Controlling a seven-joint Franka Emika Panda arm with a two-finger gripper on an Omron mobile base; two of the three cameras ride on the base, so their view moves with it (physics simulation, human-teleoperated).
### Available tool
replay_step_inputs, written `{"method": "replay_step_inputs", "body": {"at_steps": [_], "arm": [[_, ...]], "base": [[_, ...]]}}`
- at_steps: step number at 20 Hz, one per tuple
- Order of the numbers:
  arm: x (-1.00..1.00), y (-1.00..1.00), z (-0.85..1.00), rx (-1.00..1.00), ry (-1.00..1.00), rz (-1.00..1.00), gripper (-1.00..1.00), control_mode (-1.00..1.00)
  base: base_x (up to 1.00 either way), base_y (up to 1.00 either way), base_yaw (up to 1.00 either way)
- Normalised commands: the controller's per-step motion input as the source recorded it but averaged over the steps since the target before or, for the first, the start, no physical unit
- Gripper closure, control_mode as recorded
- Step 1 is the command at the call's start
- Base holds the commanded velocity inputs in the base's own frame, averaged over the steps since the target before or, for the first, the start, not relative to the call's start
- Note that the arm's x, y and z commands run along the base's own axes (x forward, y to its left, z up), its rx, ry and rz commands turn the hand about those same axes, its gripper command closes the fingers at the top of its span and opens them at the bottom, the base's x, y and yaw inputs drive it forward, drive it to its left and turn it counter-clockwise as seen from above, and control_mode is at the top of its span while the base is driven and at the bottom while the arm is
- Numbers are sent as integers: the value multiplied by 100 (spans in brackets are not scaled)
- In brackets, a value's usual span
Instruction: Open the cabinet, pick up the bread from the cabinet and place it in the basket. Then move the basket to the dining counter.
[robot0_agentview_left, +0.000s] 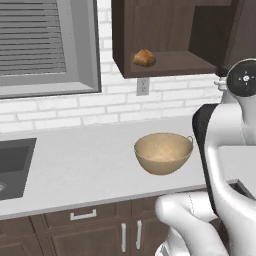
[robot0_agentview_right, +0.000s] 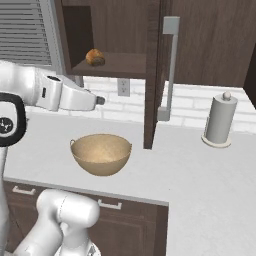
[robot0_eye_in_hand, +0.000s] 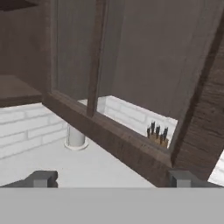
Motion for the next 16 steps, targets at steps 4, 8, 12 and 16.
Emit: {"method": "replay_step_inputs", "body": {"at_steps": [4, 8, 12, 16], "arm": [[37, 49, 0, 27, 14, 54, -100, -100], [48, 52, -2, 29, 7, 60, -100, -100], [54, 46, -20, 26, 0, 64, -100, -100], [44, 15, -4, 6, -13, 45, -100, -100]], "base": [[0, 0, 0], [0, 0, 0], [0, 0, 0], [0, 0, 0]]}}
